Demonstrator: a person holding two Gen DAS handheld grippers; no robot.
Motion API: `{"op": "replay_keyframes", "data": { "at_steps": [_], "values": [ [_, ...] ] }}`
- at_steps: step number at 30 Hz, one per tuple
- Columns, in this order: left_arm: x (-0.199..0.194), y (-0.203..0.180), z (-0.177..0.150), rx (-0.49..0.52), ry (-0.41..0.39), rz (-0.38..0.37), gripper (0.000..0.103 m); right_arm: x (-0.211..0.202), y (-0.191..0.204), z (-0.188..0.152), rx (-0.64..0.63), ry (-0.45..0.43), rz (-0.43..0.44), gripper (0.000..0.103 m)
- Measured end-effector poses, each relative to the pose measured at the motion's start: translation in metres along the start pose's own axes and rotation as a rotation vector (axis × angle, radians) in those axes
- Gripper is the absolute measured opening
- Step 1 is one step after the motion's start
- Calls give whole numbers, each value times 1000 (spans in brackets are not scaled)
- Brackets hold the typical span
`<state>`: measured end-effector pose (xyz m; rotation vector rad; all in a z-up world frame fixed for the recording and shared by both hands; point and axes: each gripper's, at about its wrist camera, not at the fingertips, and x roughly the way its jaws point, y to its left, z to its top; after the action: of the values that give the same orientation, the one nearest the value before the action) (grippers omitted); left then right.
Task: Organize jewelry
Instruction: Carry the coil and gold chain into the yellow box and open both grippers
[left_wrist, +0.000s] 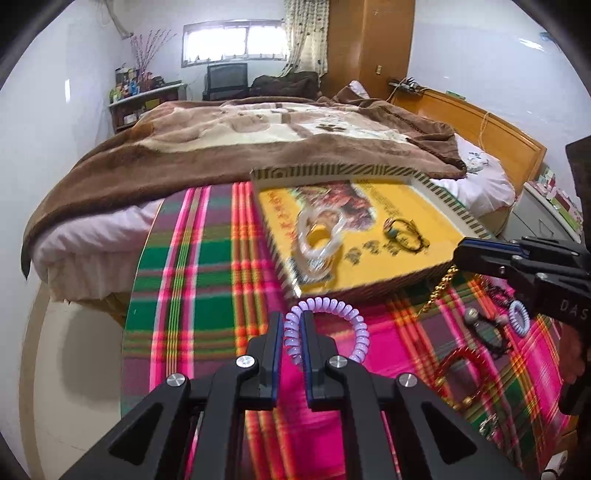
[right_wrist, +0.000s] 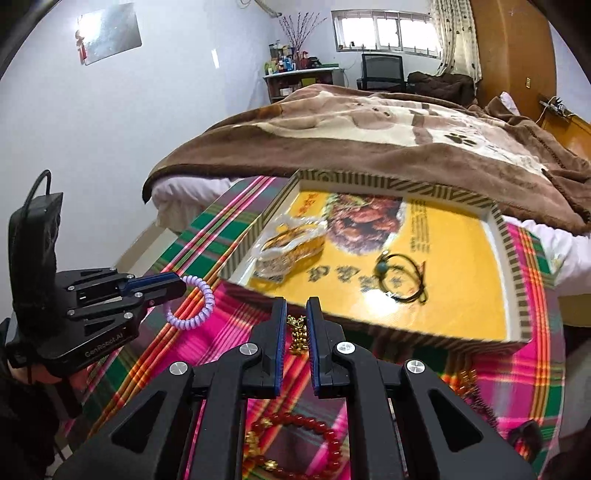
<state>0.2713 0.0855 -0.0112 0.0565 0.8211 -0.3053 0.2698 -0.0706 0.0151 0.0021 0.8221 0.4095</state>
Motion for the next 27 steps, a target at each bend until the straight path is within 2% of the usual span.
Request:
{"op": "replay_keyframes", "data": {
  "at_steps": [11,27],
  "values": [
    [14,-34,54,24,-21,-74,9,-20,-49,24,47,-42,-63,11],
    [52,-76,98,81,-51,-41,9,-19,-113,47,79,-50,-154,11]
  ]
}}
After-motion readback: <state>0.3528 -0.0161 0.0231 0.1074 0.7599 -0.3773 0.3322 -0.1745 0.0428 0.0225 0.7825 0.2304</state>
